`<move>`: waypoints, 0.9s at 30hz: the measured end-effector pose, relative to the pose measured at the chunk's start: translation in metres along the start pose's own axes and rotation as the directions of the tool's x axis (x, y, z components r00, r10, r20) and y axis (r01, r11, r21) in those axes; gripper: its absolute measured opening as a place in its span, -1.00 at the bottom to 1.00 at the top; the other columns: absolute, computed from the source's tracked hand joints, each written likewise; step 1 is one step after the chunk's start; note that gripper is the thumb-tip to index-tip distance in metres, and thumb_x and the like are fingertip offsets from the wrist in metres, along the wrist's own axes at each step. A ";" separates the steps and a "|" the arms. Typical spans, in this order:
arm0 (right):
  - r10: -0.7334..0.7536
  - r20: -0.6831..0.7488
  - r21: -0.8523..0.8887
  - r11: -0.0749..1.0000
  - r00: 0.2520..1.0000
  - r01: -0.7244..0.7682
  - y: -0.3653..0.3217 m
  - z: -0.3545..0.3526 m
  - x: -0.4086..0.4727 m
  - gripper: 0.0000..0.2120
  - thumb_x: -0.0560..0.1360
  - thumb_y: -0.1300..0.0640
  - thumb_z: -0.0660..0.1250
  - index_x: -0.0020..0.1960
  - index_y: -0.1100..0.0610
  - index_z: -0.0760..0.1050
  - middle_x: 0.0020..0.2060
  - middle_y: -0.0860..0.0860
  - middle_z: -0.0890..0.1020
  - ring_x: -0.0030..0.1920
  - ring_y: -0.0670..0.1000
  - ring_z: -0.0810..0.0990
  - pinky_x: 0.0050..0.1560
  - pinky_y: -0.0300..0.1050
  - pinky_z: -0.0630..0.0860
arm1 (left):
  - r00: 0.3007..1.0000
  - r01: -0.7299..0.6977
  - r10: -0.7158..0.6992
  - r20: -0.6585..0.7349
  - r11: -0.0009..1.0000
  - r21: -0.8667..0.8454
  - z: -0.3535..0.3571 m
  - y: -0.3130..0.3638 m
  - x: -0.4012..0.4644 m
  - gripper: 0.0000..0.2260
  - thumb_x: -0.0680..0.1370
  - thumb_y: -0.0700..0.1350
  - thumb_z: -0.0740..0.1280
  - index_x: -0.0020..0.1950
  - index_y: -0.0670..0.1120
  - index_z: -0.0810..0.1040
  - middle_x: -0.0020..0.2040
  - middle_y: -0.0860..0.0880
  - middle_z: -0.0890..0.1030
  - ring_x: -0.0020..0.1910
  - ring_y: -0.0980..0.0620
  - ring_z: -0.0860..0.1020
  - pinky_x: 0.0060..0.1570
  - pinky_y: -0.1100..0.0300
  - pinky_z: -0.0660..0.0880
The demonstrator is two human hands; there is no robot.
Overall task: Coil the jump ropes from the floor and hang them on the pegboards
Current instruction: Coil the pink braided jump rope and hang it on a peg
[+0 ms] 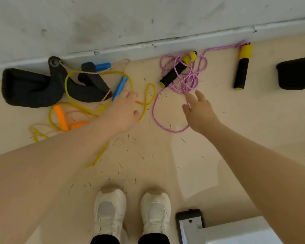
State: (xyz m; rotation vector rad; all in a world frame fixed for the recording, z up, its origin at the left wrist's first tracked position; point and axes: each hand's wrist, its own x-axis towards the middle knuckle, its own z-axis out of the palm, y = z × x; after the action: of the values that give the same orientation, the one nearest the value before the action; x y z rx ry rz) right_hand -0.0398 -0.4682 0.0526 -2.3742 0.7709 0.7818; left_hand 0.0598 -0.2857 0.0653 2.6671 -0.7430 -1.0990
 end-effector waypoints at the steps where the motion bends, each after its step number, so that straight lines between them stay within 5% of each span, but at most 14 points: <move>1: -0.028 -0.029 -0.028 0.999 0.999 0.027 0.001 0.007 0.015 -0.54 0.64 0.09 0.01 0.52 -0.02 0.02 0.53 0.09 -0.03 0.49 0.17 0.04 0.38 0.11 0.19 | 1.000 -0.021 0.022 -0.014 0.998 0.061 0.012 -0.006 0.010 -0.50 0.56 -0.13 0.19 0.48 -0.13 0.15 0.48 -0.10 0.15 0.42 -0.10 0.20 0.29 0.07 0.23; 5: -0.202 -0.184 -0.302 0.943 0.962 0.140 -0.005 0.029 0.073 -0.55 0.64 0.07 0.02 0.51 -0.02 0.06 0.53 0.07 -0.07 0.51 0.17 -0.06 0.45 0.10 0.03 | 0.981 -0.077 0.158 -0.110 0.844 0.530 0.042 -0.047 0.052 -0.43 0.58 -0.08 0.17 0.53 -0.03 0.00 0.54 -0.13 -0.05 0.51 -0.13 -0.01 0.43 -0.04 -0.04; 9: -0.274 -0.174 -0.500 0.852 0.946 0.155 -0.016 0.041 0.119 -0.40 0.57 0.26 0.08 0.52 -0.05 -0.05 0.53 0.04 -0.13 0.51 0.23 -0.16 0.47 0.14 -0.11 | 0.962 -0.008 0.194 -0.190 0.718 0.696 0.054 -0.077 0.078 -0.53 0.62 -0.10 0.08 0.50 -0.13 0.05 0.47 -0.21 0.18 0.45 -0.20 0.12 0.40 -0.13 -0.06; 11: -0.211 -0.160 -0.503 0.858 0.964 0.104 -0.018 0.044 0.129 -0.37 0.54 0.30 0.12 0.51 -0.05 0.01 0.53 0.05 -0.06 0.49 0.28 -0.12 0.43 0.18 0.07 | 0.973 0.001 0.162 -0.167 0.715 0.700 0.058 -0.076 0.083 -0.65 0.58 -0.16 0.09 0.38 -0.16 0.25 0.28 -0.19 0.39 0.28 -0.18 0.30 0.30 -0.08 0.09; 13: -0.206 -0.177 -0.562 0.824 0.962 0.073 -0.021 0.047 0.130 -0.45 0.51 0.31 0.19 0.45 0.00 0.17 0.46 0.10 0.11 0.44 0.34 0.00 0.19 0.15 0.34 | 0.981 0.004 0.128 -0.147 0.741 0.671 0.056 -0.075 0.084 -0.78 0.58 -0.20 0.07 0.16 -0.14 0.43 0.10 -0.13 0.47 0.15 -0.13 0.35 0.19 0.02 0.12; 15: -0.227 -0.139 -0.632 0.770 0.964 0.090 -0.028 0.048 0.123 -0.54 0.51 0.30 0.22 0.36 0.05 0.27 0.37 0.12 0.21 0.40 0.35 0.07 -0.06 0.06 0.37 | 0.976 -0.084 0.196 -0.092 0.736 0.672 0.053 -0.071 0.079 -0.82 0.59 -0.20 0.08 0.05 -0.08 0.46 0.01 -0.09 0.54 0.09 -0.11 0.42 0.18 0.06 0.16; 17: -0.252 -0.099 -0.626 0.768 0.963 0.136 -0.032 0.049 0.109 -0.57 0.50 0.32 0.21 0.33 0.08 0.27 0.35 0.10 0.22 0.37 0.33 0.12 -0.14 0.01 0.34 | 0.957 -0.198 0.280 -0.070 0.814 0.546 0.053 -0.068 0.065 -0.84 0.61 -0.12 0.09 0.03 -0.05 0.45 -0.05 -0.07 0.59 0.01 -0.11 0.50 0.11 0.08 0.26; 20: -0.275 -0.111 -0.450 0.871 0.955 0.198 -0.035 0.044 0.073 -0.55 0.49 0.38 0.18 0.33 0.11 0.23 0.36 0.06 0.23 0.31 0.27 0.22 -0.06 0.07 0.41 | 0.973 -0.200 0.205 -0.110 0.978 0.052 0.047 -0.059 0.026 -0.80 0.60 -0.04 0.10 0.04 -0.11 0.45 -0.10 -0.12 0.58 -0.09 -0.17 0.53 -0.09 0.02 0.43; 22: -0.320 -0.091 -0.339 0.900 0.943 0.273 -0.040 0.033 0.044 -0.64 0.52 0.32 0.16 0.28 0.11 0.25 0.34 0.03 0.27 0.27 0.23 0.31 0.00 0.05 0.40 | 0.987 -0.103 0.085 -0.138 0.986 -0.128 0.038 -0.058 -0.001 -0.82 0.61 -0.06 0.13 0.05 -0.11 0.47 -0.14 -0.07 0.55 -0.12 -0.12 0.52 -0.18 0.07 0.41; 27: -0.411 -0.029 -0.292 0.875 0.911 0.385 -0.065 -0.018 -0.033 -0.76 0.51 0.19 0.26 0.12 0.08 0.27 0.07 0.00 0.48 -0.03 0.15 0.50 -0.24 -0.08 0.31 | 0.985 0.058 -0.108 -0.135 0.943 -0.329 -0.019 -0.057 -0.061 -0.88 0.57 -0.14 0.22 -0.17 -0.07 0.47 -0.37 0.10 0.42 -0.29 0.00 0.47 -0.38 0.21 0.29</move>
State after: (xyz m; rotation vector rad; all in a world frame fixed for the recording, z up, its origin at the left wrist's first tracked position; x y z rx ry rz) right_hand -0.0137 -0.4226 0.1059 -2.7107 0.1864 0.6420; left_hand 0.0579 -0.2064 0.0976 2.4818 -0.3851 -0.9299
